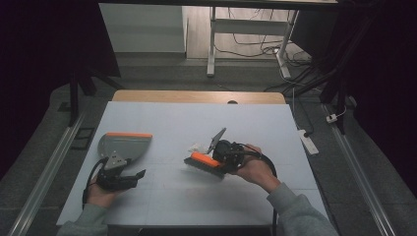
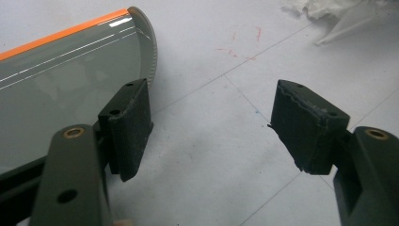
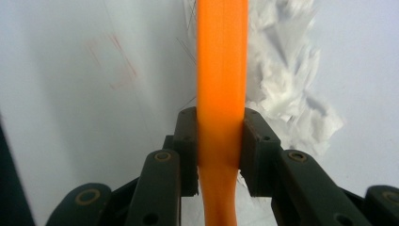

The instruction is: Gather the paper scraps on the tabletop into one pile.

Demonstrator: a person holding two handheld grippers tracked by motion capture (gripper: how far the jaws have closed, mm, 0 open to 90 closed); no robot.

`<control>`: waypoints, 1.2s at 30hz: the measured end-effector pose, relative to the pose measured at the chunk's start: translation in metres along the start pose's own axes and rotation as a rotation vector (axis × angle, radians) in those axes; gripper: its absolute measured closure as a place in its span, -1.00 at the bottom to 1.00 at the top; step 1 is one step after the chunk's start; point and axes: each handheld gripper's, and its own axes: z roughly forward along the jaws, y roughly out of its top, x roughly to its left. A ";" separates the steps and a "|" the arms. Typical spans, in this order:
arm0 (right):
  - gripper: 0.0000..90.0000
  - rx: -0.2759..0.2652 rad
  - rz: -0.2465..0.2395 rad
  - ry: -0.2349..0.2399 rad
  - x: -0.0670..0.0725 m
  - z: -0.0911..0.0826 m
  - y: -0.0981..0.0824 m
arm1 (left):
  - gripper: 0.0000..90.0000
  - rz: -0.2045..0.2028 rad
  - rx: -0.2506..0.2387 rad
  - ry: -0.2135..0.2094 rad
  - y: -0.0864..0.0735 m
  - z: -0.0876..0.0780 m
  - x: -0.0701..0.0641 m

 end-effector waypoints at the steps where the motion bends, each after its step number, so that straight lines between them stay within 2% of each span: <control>1: 0.57 -0.033 0.008 -0.004 0.000 -0.005 -0.001 | -0.33 0.000 0.001 0.000 0.000 0.000 0.000; 5: 0.57 -0.119 0.073 0.006 -0.005 -0.028 -0.009 | -0.33 0.005 0.003 -0.001 0.000 0.000 -0.001; 6: 0.57 -0.133 0.087 -0.004 -0.006 -0.031 -0.011 | -0.33 0.006 0.003 0.001 0.000 0.000 -0.001; 9: 0.57 -0.154 0.170 -0.050 -0.013 -0.042 -0.021 | -0.33 0.004 0.000 0.001 0.000 0.000 -0.001; 12: 0.57 -0.144 0.284 -0.100 -0.021 -0.047 -0.032 | -0.33 0.004 -0.001 0.000 0.000 0.000 -0.001; 14: 0.57 -0.144 0.355 -0.109 -0.027 -0.047 -0.040 | -0.33 0.004 -0.001 0.000 0.000 -0.001 -0.001; 15: 0.57 -0.135 0.409 -0.102 -0.030 -0.047 -0.046 | -0.33 0.004 -0.002 0.001 0.000 -0.001 -0.001; 18: 0.57 -0.068 0.494 -0.131 -0.034 -0.039 -0.059 | -0.33 0.003 -0.004 -0.002 0.000 -0.001 -0.001; 20: 0.57 -0.029 0.519 -0.132 -0.037 -0.032 -0.067 | -0.33 0.005 -0.004 -0.002 0.001 -0.001 -0.001; 26: 0.57 -0.013 0.561 -0.120 -0.039 -0.014 -0.077 | -0.33 0.008 -0.002 -0.004 0.002 0.001 -0.002; 28: 0.57 -0.036 0.563 -0.107 -0.039 -0.012 -0.074 | -0.33 0.010 -0.001 -0.004 0.002 0.001 -0.003; 33: 0.57 -0.083 0.522 -0.074 -0.033 -0.005 -0.058 | -0.33 0.014 0.002 -0.004 0.002 0.002 -0.003; 34: 0.57 -0.102 0.508 -0.071 -0.032 -0.006 -0.055 | -0.33 0.014 0.002 -0.005 0.003 0.002 -0.003; 36: 0.57 -0.148 0.517 -0.058 -0.032 -0.011 -0.051 | -0.33 0.014 0.001 -0.006 0.003 0.002 -0.003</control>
